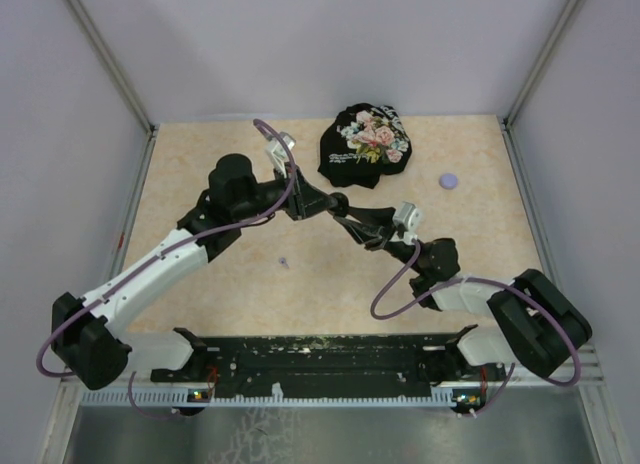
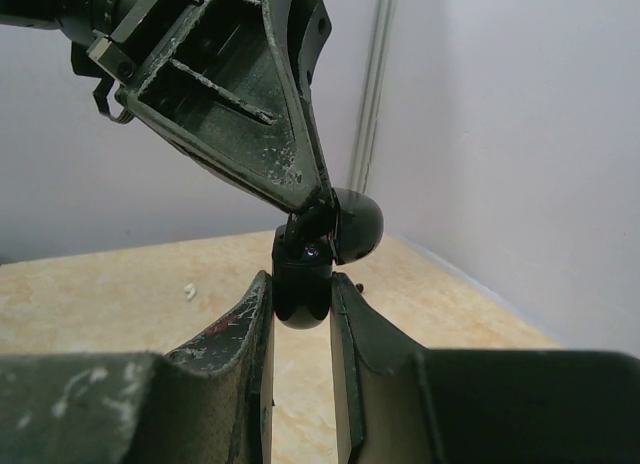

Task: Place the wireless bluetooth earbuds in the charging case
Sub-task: Place the earbud in the charging case.

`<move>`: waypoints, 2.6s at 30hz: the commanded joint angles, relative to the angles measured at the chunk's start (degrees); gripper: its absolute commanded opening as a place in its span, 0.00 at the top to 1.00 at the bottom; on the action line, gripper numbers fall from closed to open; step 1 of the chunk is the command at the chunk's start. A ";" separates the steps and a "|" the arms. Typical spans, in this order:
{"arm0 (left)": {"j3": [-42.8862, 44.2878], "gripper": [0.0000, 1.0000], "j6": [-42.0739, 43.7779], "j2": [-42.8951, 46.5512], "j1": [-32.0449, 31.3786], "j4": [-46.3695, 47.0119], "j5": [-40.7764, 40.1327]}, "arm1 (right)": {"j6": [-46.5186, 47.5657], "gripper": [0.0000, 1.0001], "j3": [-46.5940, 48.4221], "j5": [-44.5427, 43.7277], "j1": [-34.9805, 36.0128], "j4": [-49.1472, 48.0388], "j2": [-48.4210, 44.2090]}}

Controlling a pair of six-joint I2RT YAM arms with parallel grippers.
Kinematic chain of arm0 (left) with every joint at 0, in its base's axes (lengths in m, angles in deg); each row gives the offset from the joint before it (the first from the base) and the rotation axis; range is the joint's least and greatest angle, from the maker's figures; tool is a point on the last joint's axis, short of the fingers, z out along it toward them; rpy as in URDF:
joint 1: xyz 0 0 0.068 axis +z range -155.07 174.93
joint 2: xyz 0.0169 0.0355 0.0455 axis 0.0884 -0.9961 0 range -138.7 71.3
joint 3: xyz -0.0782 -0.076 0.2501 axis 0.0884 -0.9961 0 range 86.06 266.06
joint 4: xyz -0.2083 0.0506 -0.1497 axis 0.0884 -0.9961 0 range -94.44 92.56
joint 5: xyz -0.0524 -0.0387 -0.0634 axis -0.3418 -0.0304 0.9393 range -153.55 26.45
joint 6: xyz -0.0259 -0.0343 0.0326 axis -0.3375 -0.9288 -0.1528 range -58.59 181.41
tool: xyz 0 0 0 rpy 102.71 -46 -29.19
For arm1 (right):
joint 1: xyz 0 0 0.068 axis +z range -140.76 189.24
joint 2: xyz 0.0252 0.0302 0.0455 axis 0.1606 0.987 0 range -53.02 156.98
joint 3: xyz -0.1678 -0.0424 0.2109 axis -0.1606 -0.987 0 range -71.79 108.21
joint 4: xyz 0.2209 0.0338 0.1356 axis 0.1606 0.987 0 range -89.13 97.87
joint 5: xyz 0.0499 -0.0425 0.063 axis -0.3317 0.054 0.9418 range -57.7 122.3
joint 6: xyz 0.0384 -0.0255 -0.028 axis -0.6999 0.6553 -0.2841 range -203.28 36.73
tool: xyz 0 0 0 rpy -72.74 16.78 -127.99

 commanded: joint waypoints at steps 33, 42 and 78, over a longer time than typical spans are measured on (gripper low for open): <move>7.63 0.59 14.23 -3.01 0.36 -5.36 7.63 | -3.76 1.00 3.00 7.99 1.08 -11.33 3.92; 7.77 0.58 21.00 -3.29 0.36 -4.79 12.49 | -4.51 1.00 3.25 9.24 1.25 -11.37 3.97; 5.45 0.53 28.73 5.48 0.96 -8.69 8.08 | -4.26 1.00 1.73 6.33 1.35 -11.28 2.57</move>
